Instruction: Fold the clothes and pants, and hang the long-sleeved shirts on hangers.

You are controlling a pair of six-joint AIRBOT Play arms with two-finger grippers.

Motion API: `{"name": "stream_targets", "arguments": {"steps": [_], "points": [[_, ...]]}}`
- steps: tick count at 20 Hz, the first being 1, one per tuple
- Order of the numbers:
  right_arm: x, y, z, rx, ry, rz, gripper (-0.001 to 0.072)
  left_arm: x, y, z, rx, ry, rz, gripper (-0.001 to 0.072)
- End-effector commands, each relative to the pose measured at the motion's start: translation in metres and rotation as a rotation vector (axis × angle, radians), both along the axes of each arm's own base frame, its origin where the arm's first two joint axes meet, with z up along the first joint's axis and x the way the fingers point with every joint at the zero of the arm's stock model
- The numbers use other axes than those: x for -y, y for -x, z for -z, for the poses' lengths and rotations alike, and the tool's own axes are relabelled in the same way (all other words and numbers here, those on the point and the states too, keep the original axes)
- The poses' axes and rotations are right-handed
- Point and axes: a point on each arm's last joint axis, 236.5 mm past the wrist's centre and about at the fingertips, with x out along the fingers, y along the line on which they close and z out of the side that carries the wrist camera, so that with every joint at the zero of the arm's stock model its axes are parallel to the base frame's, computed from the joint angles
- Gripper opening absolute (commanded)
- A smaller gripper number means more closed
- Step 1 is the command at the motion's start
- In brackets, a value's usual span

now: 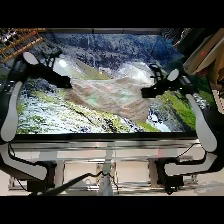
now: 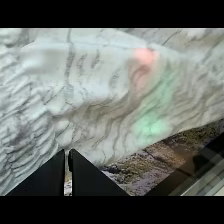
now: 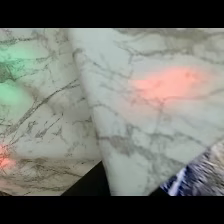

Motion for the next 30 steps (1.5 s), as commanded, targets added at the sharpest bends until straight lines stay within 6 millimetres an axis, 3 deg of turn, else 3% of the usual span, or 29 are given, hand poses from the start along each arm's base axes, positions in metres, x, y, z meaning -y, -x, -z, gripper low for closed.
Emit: {"name": "stream_targets", "arguments": {"steps": [1,3,6,8,10,12,15,19,20,21,22,24,25,26,27,28,30], "points": [[0.051,0.003,-0.044,0.071,0.091,0.086,0.0009,0.054,0.009,0.041,-0.014,-0.001,0.070,0.0037],[0.009,-0.002,-0.073,0.127,-0.019,0.057,0.0009,0.080,0.001,0.061,0.024,-0.008,0.076,0.0036],[-0.082,-0.028,-0.126,0.305,-0.140,-0.048,0.0009,0.093,0.006,0.073,0.015,-0.013,0.100,0.0011],[-0.146,-0.048,-0.167,0.466,-0.197,-0.101,0.0009,0.086,0.009,0.066,-0.002,-0.009,0.099,0.0011],[-0.202,-0.054,-0.186,0.539,-0.254,-0.150,0.0009,0.067,0.010,0.032,0.001,0.011,0.069,0.0011],[-0.244,-0.057,-0.174,0.522,-0.285,-0.187,0.0009,0.046,0.021,-0.017,0.005,0.053,0.056,0.0012],[-0.301,-0.058,-0.137,0.442,-0.344,-0.237,0.0009,0.005,0.037,-0.079,0.037,0.072,-0.008,0.0012],[-0.360,-0.047,-0.090,0.302,-0.424,-0.293,0.0011,-0.045,0.033,-0.128,0.144,0.074,-0.154,0.0012],[-0.368,-0.042,-0.084,0.260,-0.451,-0.301,0.0013,-0.053,0.033,-0.134,0.160,0.071,-0.175,0.0012],[-0.376,-0.033,-0.086,0.209,-0.492,-0.315,0.0061,-0.060,0.032,-0.137,0.169,0.071,-0.191,0.0012],[-0.377,-0.025,-0.092,0.184,-0.514,-0.347,0.0230,-0.064,0.032,-0.139,0.173,0.071,-0.203,0.0012],[-0.364,-0.015,-0.126,0.209,-0.515,-0.449,0.0367,-0.065,0.029,-0.141,0.184,0.084,-0.214,0.0012],[-0.345,-0.020,-0.147,0.247,-0.487,-0.462,0.0420,-0.064,0.027,-0.143,0.191,0.091,-0.218,0.0012],[-0.318,-0.029,-0.162,0.292,-0.426,-0.450,0.0426,-0.061,0.026,-0.145,0.193,0.105,-0.218,0.0012],[-0.281,-0.043,-0.170,0.321,-0.336,-0.399,0.0429,-0.060,0.026,-0.146,0.192,0.113,-0.217,0.0012],[-0.240,-0.051,-0.171,0.309,-0.253,-0.336,0.0478,-0.058,0.027,-0.147,0.191,0.121,-0.215,0.0013],[-0.185,-0.040,-0.147,0.169,-0.187,-0.284,0.0514,-0.055,0.027,-0.149,0.191,0.136,-0.214,0.0013]]}}
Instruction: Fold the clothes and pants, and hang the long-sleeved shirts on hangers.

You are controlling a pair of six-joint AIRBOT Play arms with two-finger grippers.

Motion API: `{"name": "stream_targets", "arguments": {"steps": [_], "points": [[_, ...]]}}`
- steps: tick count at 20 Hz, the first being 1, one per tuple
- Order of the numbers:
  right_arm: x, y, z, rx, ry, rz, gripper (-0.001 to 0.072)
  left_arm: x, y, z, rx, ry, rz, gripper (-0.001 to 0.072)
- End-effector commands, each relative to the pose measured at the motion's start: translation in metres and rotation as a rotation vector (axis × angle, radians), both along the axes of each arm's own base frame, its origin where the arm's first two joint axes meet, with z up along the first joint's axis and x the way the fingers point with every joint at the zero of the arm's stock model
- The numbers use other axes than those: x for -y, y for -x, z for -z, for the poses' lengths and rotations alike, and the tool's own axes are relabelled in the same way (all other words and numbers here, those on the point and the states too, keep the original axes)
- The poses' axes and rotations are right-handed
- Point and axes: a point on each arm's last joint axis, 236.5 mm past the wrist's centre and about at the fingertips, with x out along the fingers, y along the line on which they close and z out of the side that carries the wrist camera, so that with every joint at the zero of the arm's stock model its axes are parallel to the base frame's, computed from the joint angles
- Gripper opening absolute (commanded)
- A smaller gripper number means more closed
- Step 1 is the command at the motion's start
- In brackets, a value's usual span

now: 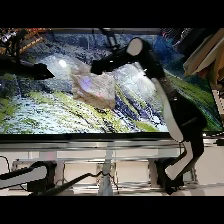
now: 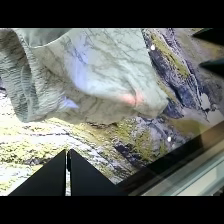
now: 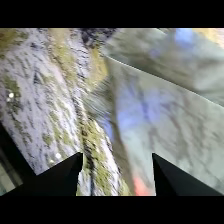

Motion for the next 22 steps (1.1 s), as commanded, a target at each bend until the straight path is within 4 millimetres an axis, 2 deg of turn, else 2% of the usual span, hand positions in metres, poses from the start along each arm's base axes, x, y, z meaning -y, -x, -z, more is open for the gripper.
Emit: {"name": "stream_targets", "arguments": {"steps": [1,2,4,6,9,11,13,14,15,16,19,21,22], "points": [[0.090,0.018,0.029,-0.185,0.151,0.063,0.0518,0.006,-0.001,-0.007,0.010,0.042,0.000,0.0013],[0.094,0.019,0.046,-0.231,0.133,0.079,0.0518,0.010,-0.001,-0.010,0.013,0.060,0.002,0.0013],[0.095,0.003,0.082,-0.256,0.063,0.157,0.0518,0.016,-0.001,-0.015,0.018,0.093,0.008,0.0013],[0.083,-0.008,0.107,-0.294,-0.016,0.172,0.0518,0.017,-0.001,-0.015,0.018,0.097,0.009,0.0013],[0.047,-0.020,0.126,-0.344,-0.164,0.129,0.0516,0.017,-0.001,-0.015,0.018,0.097,0.009,0.0013],[0.034,-0.026,0.139,-0.362,-0.192,0.110,0.0515,0.017,-0.001,-0.015,0.018,0.097,0.009,0.0013],[0.018,-0.029,0.144,-0.374,-0.222,0.086,0.0491,0.017,-0.001,-0.015,0.018,0.097,0.009,0.0013],[0.005,-0.026,0.139,-0.360,-0.254,0.040,0.0438,0.017,-0.001,-0.015,0.019,0.097,0.008,0.0013],[-0.006,-0.022,0.128,-0.335,-0.287,-0.009,0.0254,0.017,-0.001,-0.015,0.018,0.097,0.009,0.0013],[-0.017,-0.014,0.114,-0.319,-0.304,-0.064,0.0014,0.017,-0.001,-0.014,0.016,0.097,0.009,0.0013],[-0.041,0.035,0.075,-0.244,-0.172,-0.260,0.0010,0.016,-0.003,-0.010,0.006,0.099,0.008,0.0013],[-0.063,0.084,0.050,-0.225,-0.129,-0.398,0.0016,0.016,-0.004,-0.010,0.009,0.099,0.004,0.0013],[-0.073,0.106,0.042,-0.230,-0.120,-0.455,0.0103,0.016,-0.005,-0.010,0.012,0.099,0.002,0.0013]]}}
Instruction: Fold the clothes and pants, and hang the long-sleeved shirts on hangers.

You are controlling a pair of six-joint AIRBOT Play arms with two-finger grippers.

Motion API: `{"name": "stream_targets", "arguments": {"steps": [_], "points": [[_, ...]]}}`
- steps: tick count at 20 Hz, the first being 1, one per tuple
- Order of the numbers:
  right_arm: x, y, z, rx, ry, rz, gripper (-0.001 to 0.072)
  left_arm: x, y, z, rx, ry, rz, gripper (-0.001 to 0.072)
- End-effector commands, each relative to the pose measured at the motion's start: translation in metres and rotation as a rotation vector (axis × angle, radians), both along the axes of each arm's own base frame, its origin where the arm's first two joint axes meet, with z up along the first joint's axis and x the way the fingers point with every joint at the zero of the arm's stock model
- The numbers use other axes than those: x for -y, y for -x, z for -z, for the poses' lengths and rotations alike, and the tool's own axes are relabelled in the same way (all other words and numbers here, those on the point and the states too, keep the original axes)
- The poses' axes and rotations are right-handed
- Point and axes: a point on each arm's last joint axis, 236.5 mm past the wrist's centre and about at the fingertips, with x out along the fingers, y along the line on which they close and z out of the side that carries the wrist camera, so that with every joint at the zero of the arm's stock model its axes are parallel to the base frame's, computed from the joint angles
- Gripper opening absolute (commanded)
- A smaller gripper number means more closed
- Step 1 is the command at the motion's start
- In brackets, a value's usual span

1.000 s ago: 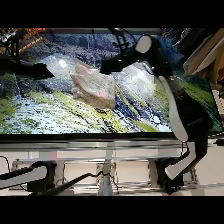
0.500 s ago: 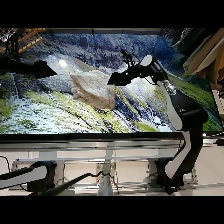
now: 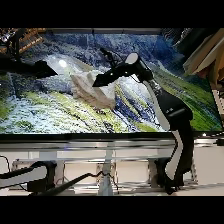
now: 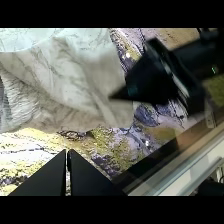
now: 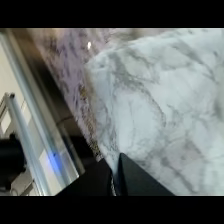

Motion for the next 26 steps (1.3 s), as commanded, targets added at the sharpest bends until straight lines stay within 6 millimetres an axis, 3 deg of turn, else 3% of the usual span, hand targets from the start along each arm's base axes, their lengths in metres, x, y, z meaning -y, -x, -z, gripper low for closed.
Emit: {"name": "stream_targets", "arguments": {"steps": [1,2,3,8,12,17,19,20,21,22,23,26], "points": [[-0.027,0.068,-0.030,0.046,0.034,-0.204,0.0225,-0.001,-0.003,0.001,0.004,0.000,-0.007,0.0013],[-0.029,0.072,-0.032,0.044,0.044,-0.203,0.0306,-0.001,-0.003,0.001,0.004,0.000,-0.007,0.0013],[-0.024,0.066,-0.032,0.047,0.067,-0.174,0.0307,-0.001,-0.003,0.001,0.004,0.000,-0.007,0.0013],[0.051,-0.039,-0.001,0.024,0.229,0.267,0.0401,0.000,-0.001,0.001,-0.001,0.001,-0.002,0.0013],[0.074,-0.062,0.050,-0.033,0.255,0.382,0.0401,0.000,-0.001,0.001,-0.001,0.001,-0.002,0.0013],[0.074,-0.091,0.094,-0.121,0.187,0.447,0.0433,0.004,0.000,0.001,-0.002,0.000,0.009,0.0013],[0.067,-0.092,0.101,-0.132,0.158,0.419,0.0442,0.011,0.002,0.001,0.001,-0.002,0.028,0.0013],[0.056,-0.089,0.094,-0.136,0.102,0.387,0.0439,0.015,0.003,0.001,0.004,-0.003,0.041,0.0013],[0.041,-0.085,0.085,-0.142,0.037,0.357,0.0388,0.019,0.003,0.002,0.005,-0.004,0.050,0.0013],[0.032,-0.080,0.078,-0.144,0.004,0.336,0.0178,0.022,0.003,0.002,0.009,-0.010,0.055,0.0013],[0.022,-0.069,0.069,-0.156,-0.019,0.291,0.0016,0.022,0.002,0.003,0.012,-0.019,0.054,0.0013],[-0.003,0.001,0.027,-0.183,-0.024,0.006,0.0011,0.019,0.002,0.006,0.011,-0.038,0.053,0.0013]]}}
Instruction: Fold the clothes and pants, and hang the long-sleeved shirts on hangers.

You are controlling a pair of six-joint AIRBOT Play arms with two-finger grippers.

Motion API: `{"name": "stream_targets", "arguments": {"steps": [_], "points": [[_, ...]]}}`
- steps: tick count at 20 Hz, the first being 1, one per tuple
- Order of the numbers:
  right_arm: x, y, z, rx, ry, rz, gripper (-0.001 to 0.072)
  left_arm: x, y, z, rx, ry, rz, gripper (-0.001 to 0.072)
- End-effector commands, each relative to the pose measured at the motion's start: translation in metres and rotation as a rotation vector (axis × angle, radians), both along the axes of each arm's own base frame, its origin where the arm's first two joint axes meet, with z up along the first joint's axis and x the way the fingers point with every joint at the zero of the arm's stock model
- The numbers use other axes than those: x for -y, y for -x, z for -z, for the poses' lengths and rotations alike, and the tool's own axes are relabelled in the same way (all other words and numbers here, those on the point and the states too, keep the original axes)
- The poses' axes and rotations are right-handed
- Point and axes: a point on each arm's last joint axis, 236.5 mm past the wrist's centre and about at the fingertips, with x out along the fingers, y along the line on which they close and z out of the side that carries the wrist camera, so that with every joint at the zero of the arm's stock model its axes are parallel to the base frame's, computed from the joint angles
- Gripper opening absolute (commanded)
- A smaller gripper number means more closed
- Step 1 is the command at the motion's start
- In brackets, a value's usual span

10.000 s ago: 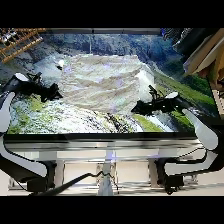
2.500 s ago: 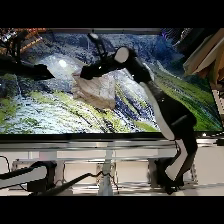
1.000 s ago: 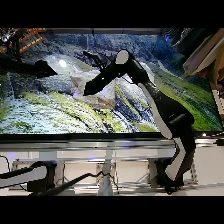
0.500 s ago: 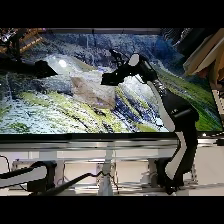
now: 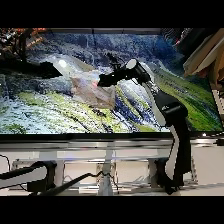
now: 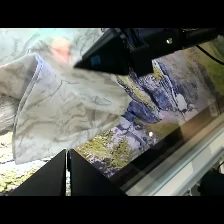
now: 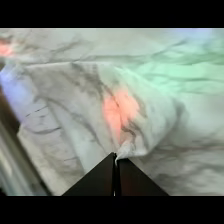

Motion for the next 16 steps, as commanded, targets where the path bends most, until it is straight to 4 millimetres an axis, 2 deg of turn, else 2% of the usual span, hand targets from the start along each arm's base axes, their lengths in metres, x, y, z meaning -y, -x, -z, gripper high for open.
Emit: {"name": "stream_targets", "arguments": {"steps": [1,3,4,5,6,8,10,11,12,14,16], "points": [[-0.028,0.078,-0.048,-0.035,-0.066,-0.294,0.0011,-0.002,-0.003,0.002,0.009,-0.019,-0.005,0.0013],[-0.039,0.128,-0.069,-0.054,-0.062,-0.445,0.0015,-0.002,-0.006,0.001,0.019,-0.019,-0.014,0.0013],[-0.042,0.146,-0.074,-0.072,-0.052,-0.491,0.0075,-0.003,-0.008,0.001,0.026,-0.018,-0.020,0.0013],[-0.045,0.154,-0.076,-0.074,-0.035,-0.509,0.0176,-0.003,-0.009,0.000,0.032,-0.018,-0.025,0.0013],[-0.045,0.153,-0.076,-0.059,-0.009,-0.497,0.0235,-0.003,-0.011,0.000,0.038,-0.018,-0.029,0.0013],[-0.032,0.125,-0.073,-0.013,0.066,-0.389,0.0244,-0.004,-0.012,0.000,0.040,-0.019,-0.031,0.0013],[0.008,0.073,-0.062,0.016,0.198,-0.190,0.0372,-0.004,-0.012,0.000,0.040,-0.019,-0.031,0.0013],[0.032,0.049,-0.055,-0.009,0.240,-0.086,0.0397,-0.004,-0.012,0.000,0.040,-0.019,-0.031,0.0013],[0.053,0.034,-0.048,-0.048,0.251,-0.013,0.0401,-0.004,-0.012,0.000,0.040,-0.019,-0.031,0.0013],[0.087,0.017,-0.028,-0.129,0.266,0.090,0.0410,-0.002,-0.012,0.003,0.032,-0.017,-0.027,0.0013],[0.109,0.011,-0.006,-0.186,0.271,0.153,0.0590,0.000,-0.015,0.016,0.002,-0.016,-0.021,0.0013]]}}
